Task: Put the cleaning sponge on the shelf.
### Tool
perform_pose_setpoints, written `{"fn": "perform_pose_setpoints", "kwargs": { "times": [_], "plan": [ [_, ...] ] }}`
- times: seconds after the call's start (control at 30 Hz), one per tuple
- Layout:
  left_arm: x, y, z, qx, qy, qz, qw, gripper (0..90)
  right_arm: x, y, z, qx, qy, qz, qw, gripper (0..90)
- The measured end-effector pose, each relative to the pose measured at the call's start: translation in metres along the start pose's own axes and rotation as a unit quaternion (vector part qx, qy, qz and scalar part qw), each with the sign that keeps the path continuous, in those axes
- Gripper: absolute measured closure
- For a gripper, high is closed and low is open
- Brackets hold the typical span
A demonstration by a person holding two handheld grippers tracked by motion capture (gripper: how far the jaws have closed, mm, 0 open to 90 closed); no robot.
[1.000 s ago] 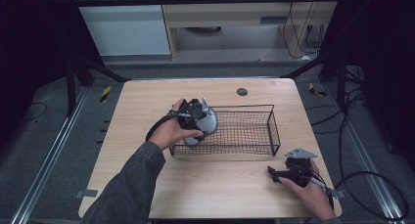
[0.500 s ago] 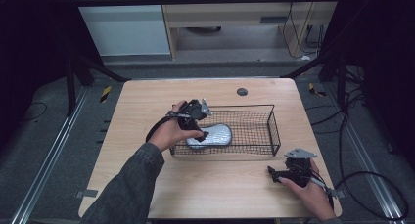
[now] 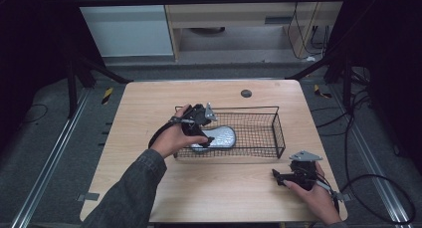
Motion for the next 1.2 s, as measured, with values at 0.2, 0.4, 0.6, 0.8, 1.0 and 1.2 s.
{"fn": "perform_pose_setpoints", "kwargs": {
  "times": [0.2,0.4,0.6,0.8,1.0,1.2],
  "plan": [
    [-0.007,-0.003,0.001,-0.015,-0.01,0.007,0.9998,5.2,0.0,0.0,0.0,0.0,0.003,-0.002,1.0,2.4],
    [-0.013,-0.004,0.004,-0.023,-0.016,0.008,0.9996,4.8,0.0,0.0,0.0,0.001,0.003,-0.002,1.0,2.4],
    [-0.016,-0.008,0.006,-0.035,-0.028,0.015,0.9989,4.4,0.0,0.0,0.0,0.0,0.002,-0.002,1.0,2.4],
    [-0.017,-0.016,0.011,-0.051,-0.042,0.015,0.9977,3.8,0.0,0.0,0.0,0.001,0.003,-0.002,1.0,2.4],
    [-0.018,-0.025,0.018,-0.068,-0.057,0.014,0.9959,3.7,0.0,0.0,0.0,0.001,0.002,-0.002,1.0,2.4],
    [-0.016,-0.036,0.028,-0.08,-0.065,0.007,0.9947,3.5,0.0,0.0,0.0,0.001,-0.001,0.001,1.0,2.4]
  ]
}}
Point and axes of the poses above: each handheld gripper's, and its own axes: y roughly forward along the jaws, z roughly out of its underside, x roughly to its left, the point moved 6 cm from there along y, roughly forward along the jaws, and after that the axes turned 11 degrees about -y, right-handed, at the moved point
